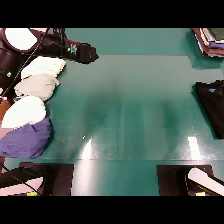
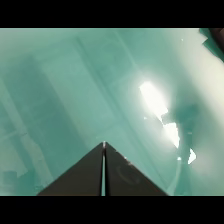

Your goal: Fold the shirts.

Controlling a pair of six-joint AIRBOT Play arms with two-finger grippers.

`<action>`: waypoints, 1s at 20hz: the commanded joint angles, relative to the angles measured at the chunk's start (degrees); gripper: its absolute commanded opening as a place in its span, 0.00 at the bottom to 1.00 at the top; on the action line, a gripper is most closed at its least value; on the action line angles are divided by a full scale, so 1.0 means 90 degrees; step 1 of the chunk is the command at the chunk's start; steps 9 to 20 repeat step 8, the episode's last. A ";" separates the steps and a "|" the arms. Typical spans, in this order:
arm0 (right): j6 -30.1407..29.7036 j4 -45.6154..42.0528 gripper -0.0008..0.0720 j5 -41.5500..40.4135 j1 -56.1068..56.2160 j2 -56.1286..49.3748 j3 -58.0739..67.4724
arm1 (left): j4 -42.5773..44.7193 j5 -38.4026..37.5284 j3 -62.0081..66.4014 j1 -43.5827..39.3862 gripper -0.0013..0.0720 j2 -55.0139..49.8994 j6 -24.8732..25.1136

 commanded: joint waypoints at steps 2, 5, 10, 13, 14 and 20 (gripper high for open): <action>-0.0253 0.0136 0.03 0.0007 0.1331 0.0002 -0.0010 | 0.0000 0.0015 -0.0002 -0.0002 0.05 0.0000 0.0000; -0.0253 0.0141 0.03 0.0034 0.1518 0.0002 -0.0010 | 0.0000 0.0015 -0.0002 -0.0002 0.05 0.0000 0.0000; -0.0253 0.0141 0.03 0.0151 0.1513 0.0002 -0.0010 | 0.0000 0.0015 -0.0002 -0.0002 0.05 0.0000 0.0000; -0.0253 0.0141 0.03 0.0151 0.1513 0.0002 -0.0010 | 0.0000 0.0015 -0.0002 -0.0002 0.05 0.0000 0.0000; -0.0253 0.0141 0.03 0.0151 0.1513 0.0002 -0.0010 | 0.0000 0.0015 -0.0002 -0.0002 0.05 0.0000 0.0000; -0.0253 0.0141 0.03 0.0151 0.1513 0.0002 -0.0010 | 0.0000 0.0015 -0.0002 -0.0002 0.05 0.0000 0.0000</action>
